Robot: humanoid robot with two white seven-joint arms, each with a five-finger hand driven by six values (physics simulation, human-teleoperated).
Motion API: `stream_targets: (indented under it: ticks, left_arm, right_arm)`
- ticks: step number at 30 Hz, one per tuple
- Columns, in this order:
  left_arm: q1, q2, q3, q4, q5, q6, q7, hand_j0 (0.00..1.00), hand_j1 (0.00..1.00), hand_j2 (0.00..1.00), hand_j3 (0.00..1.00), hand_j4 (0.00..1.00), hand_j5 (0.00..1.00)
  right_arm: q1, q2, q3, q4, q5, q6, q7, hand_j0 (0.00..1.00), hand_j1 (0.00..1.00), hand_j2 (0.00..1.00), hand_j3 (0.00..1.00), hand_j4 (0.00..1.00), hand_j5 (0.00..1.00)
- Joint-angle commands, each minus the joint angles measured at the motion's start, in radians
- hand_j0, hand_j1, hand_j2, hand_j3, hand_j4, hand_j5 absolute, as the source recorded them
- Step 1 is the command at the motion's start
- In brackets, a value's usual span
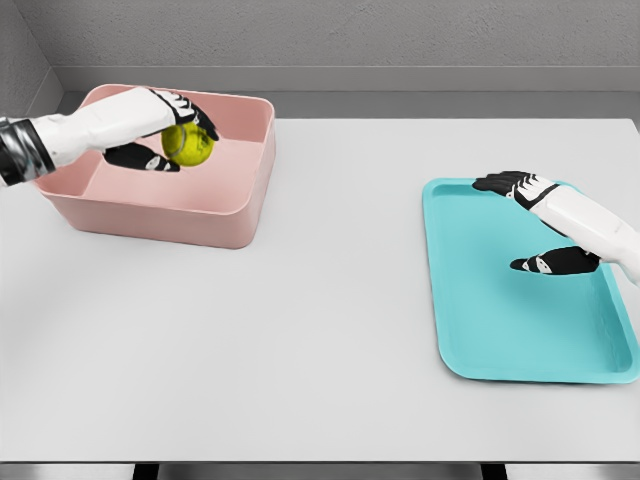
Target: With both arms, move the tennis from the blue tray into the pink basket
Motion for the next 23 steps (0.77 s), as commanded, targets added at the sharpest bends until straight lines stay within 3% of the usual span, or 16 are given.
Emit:
stream_targets:
  ticks: [1,7,10,15,17,23]
  left_arm:
    - [0.000,0.000,0.013,0.017,0.009,0.002,0.007,1.00,1.00,1.00,1.00,1.00,1.00]
    - [0.002,0.002,0.036,0.015,0.011,0.002,0.007,1.00,1.00,1.00,1.00,1.00,1.00]
    - [0.008,0.025,0.042,-0.031,0.016,0.002,0.007,1.00,1.00,1.00,1.00,1.00,1.00]
    - [0.071,0.111,0.054,-0.032,0.017,0.002,0.005,1.00,1.00,1.00,1.00,1.00,1.00]
    - [0.107,0.155,0.100,-0.031,0.017,0.002,0.005,1.00,1.00,1.00,1.00,1.00,1.00]
    - [0.121,0.191,0.125,-0.020,0.019,0.002,0.005,1.00,1.00,1.00,1.00,1.00,1.00]
  right_arm:
    - [0.000,-0.001,-0.001,0.000,-0.008,0.003,-0.002,1.00,1.00,1.00,1.00,1.00,1.00]
    - [0.000,-0.001,0.001,0.001,-0.008,0.003,-0.002,1.00,1.00,1.00,1.00,1.00,1.00]
    - [0.000,-0.001,-0.001,0.001,-0.008,0.003,0.000,1.00,1.00,1.00,1.00,1.00,1.00]
    - [0.003,-0.001,-0.001,0.001,-0.008,0.003,-0.002,1.00,1.00,1.00,1.00,1.00,1.00]
    - [0.005,-0.001,-0.001,0.000,-0.008,0.003,-0.002,1.00,1.00,1.00,1.00,1.00,1.00]
    - [0.006,-0.001,-0.001,0.000,-0.008,0.003,-0.002,1.00,1.00,1.00,1.00,1.00,1.00]
